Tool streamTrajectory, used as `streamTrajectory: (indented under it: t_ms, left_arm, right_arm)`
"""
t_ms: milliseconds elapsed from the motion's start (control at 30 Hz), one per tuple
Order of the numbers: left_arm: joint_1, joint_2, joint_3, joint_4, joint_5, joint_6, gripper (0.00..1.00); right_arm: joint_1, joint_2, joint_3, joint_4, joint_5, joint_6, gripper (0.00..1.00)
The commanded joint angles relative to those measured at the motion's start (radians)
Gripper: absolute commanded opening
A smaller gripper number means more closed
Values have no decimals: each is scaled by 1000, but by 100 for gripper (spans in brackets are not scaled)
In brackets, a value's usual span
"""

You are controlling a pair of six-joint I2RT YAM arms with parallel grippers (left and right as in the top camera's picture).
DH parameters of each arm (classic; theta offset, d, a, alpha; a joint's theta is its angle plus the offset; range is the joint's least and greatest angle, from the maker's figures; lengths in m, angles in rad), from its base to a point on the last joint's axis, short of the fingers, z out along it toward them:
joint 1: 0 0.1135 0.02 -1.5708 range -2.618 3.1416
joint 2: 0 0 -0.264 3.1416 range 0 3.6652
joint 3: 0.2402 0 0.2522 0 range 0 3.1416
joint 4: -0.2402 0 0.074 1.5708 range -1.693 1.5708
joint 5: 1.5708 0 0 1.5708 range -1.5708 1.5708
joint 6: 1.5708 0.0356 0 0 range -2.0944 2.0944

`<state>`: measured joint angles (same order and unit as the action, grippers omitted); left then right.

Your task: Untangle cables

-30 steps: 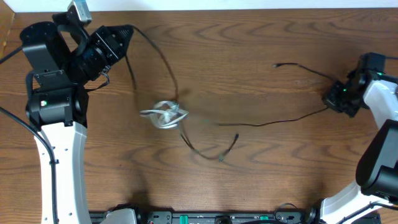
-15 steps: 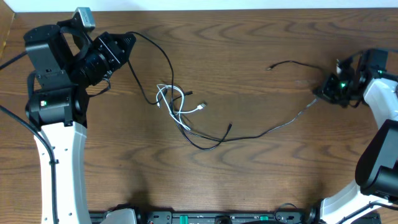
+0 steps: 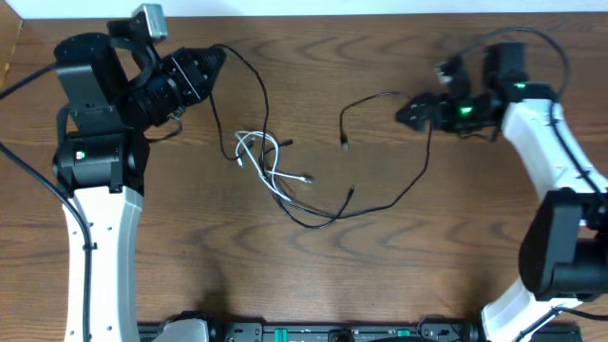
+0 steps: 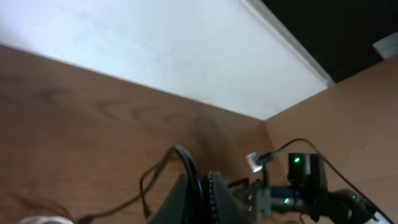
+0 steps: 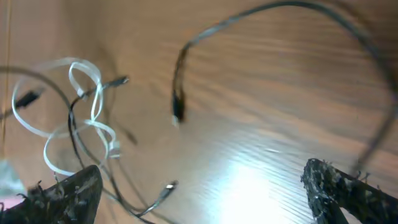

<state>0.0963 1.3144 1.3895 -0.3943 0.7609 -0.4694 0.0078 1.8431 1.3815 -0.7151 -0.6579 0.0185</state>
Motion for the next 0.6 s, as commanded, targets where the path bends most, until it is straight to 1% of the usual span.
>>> streamTrajectory:
  t_ms: [0,133,267,400,500,567]
  left_arm:
    - [3,-37,19,59,17,-5,8]
    - [3,-43,19,68,17,-33,7]
    - [3,-43,19,68,17,-33,7]
    - [3,-43,19,65,17,-33,8]
    - [3,-42,19,53,16,-32,8]
    - [3,-42,19,38,15,-32,8]
  right_arm:
    - [127,-25,14,0,-7,-43,99]
    - [277,-24,13,10,-6,-58,99]
    - [402,-21,12,70,0,-59,99]
    - [494,-3,12,130,1,-34,93]
    - [543,26,12,151,0,-33,84]
    - [566,45,12,156,0,-33,81]
